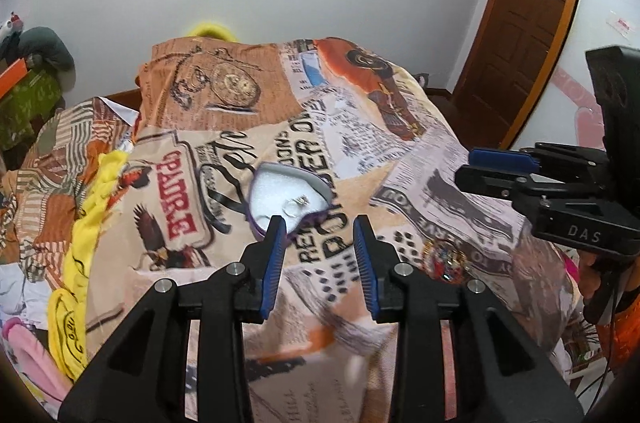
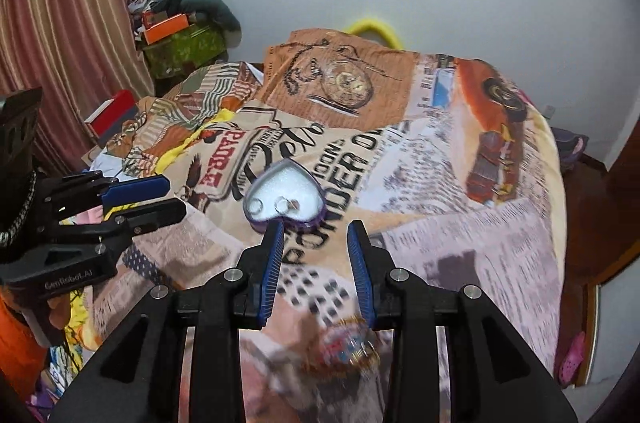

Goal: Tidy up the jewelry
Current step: 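Move the left gripper back to the jewelry tangle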

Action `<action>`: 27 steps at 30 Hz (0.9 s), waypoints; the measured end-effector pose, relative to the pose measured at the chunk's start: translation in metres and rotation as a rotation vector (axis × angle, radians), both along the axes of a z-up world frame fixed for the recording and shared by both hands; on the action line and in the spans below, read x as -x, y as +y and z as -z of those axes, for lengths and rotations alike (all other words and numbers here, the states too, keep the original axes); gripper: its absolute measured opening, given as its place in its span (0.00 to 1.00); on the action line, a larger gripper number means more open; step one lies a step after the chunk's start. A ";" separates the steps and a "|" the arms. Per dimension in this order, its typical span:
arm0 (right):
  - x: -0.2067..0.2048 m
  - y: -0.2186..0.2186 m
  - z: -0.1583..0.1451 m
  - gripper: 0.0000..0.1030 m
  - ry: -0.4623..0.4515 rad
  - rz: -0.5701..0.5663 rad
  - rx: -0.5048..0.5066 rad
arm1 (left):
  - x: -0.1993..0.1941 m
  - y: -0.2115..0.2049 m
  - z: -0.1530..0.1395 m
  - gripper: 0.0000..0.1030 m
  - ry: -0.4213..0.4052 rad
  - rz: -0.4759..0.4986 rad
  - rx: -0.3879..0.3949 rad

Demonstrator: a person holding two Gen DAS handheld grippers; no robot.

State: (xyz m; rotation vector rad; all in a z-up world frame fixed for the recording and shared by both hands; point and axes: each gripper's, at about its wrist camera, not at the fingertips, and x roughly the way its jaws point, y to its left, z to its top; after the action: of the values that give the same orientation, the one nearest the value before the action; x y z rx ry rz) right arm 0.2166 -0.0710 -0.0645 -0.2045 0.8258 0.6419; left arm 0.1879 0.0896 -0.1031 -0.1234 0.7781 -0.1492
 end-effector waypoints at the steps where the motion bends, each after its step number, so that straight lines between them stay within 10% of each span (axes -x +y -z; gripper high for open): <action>1: 0.003 -0.006 0.001 0.29 -0.003 0.009 0.006 | 0.001 -0.003 0.002 0.33 0.006 0.004 0.006; 27: 0.027 -0.086 0.072 0.29 0.111 0.082 0.038 | -0.039 -0.094 0.078 0.33 0.208 0.176 0.049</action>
State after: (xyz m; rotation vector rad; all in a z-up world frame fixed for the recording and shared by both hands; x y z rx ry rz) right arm 0.1892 -0.1573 -0.1365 -0.1699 0.9485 0.5644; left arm 0.2267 -0.0046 -0.1807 -0.1181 0.9929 -0.3261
